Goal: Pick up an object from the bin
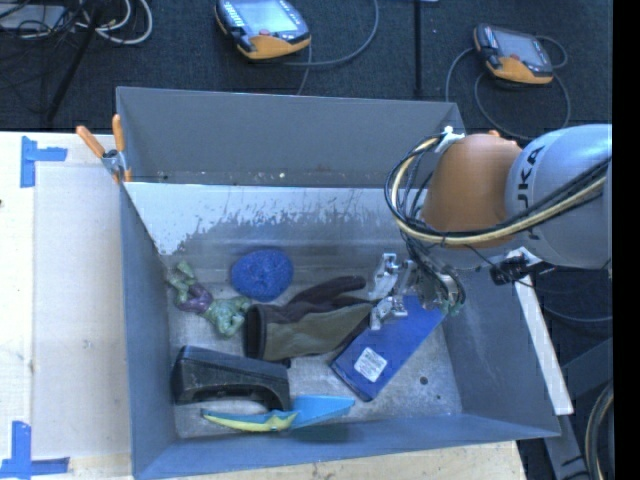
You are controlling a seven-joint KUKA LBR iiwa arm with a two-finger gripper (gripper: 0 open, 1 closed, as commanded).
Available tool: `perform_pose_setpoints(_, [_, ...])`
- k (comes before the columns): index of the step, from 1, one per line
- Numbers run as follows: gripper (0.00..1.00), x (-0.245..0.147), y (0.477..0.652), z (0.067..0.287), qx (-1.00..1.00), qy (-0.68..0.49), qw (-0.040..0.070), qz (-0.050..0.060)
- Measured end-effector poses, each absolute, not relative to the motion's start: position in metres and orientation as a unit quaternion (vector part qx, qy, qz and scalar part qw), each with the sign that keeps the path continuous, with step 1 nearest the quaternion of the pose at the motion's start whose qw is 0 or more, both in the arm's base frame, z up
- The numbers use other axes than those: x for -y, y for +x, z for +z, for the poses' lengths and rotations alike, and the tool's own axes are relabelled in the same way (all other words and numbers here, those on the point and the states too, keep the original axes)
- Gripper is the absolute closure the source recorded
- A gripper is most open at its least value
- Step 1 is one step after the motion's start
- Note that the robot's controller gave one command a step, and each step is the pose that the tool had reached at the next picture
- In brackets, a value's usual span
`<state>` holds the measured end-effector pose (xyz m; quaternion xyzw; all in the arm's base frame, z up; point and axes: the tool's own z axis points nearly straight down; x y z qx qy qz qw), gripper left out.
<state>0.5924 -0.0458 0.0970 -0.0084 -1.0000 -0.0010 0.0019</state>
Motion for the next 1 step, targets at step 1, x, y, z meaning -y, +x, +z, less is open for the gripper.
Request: perform_pose_setpoints(1, [1.0,0.0457,0.5918,0.0991,1.0,-0.008,0.003,-0.001])
